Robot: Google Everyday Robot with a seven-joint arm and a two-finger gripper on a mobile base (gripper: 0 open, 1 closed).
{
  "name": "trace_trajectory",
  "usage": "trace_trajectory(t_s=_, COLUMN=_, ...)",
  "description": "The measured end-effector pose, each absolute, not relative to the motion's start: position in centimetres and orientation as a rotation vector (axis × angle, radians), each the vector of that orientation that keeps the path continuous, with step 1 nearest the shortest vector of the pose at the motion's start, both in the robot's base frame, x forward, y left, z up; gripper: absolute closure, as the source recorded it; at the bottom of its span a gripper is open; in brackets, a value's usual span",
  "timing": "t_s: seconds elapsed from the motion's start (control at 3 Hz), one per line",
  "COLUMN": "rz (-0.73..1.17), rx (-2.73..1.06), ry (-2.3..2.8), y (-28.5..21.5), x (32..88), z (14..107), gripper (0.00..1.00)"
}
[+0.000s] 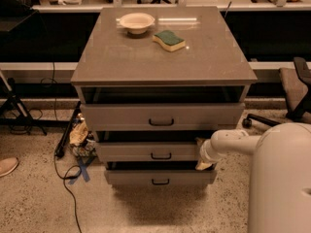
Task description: Open middle drawer
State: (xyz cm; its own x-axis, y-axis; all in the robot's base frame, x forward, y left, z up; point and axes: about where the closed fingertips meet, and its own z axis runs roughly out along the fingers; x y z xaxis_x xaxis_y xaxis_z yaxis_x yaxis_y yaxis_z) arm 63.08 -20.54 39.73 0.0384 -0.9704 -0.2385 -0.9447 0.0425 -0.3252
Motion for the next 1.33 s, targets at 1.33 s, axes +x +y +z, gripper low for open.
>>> trace_trajectory(t_s=1.33, rz=-0.046, rx=-1.909, ry=1.959, y=-21.97, x=60.82, z=40.45, gripper=1.00)
